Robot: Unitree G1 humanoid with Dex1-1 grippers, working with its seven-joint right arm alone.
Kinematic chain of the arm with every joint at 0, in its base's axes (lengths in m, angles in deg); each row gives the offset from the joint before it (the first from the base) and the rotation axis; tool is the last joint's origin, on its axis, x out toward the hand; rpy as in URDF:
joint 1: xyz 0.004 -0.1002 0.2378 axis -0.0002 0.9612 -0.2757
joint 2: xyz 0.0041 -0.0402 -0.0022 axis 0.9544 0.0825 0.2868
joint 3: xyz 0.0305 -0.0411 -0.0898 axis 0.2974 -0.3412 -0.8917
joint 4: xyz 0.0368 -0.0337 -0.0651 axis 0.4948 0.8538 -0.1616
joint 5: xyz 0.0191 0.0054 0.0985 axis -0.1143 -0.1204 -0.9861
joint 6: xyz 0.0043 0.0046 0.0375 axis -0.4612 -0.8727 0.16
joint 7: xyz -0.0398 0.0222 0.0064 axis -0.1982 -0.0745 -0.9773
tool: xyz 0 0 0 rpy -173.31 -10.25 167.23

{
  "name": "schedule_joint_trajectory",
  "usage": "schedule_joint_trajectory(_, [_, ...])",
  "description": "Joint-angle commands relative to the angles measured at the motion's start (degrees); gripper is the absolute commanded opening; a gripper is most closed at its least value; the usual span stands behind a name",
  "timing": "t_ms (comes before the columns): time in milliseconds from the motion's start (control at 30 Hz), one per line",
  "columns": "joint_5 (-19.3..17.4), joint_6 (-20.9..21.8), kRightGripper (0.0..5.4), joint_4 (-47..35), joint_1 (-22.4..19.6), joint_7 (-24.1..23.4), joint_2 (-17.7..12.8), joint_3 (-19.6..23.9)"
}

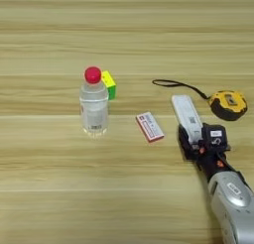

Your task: Move the objects on the table

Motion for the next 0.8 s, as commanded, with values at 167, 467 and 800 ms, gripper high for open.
schedule_joint_trajectory(167, [-1.55,-0.01,2.92,1.11,-3.44,1.49,-1.38,0.88])
schedule_joint_trajectory(467, [-3.55,0.33,2.92,6.92,-11.5,5.1,-4.75,3.18])
schedule_joint_trajectory(800, [-1.23,2.14,2.92,12.68,-18.12,6.86,-4.15,-0.88])
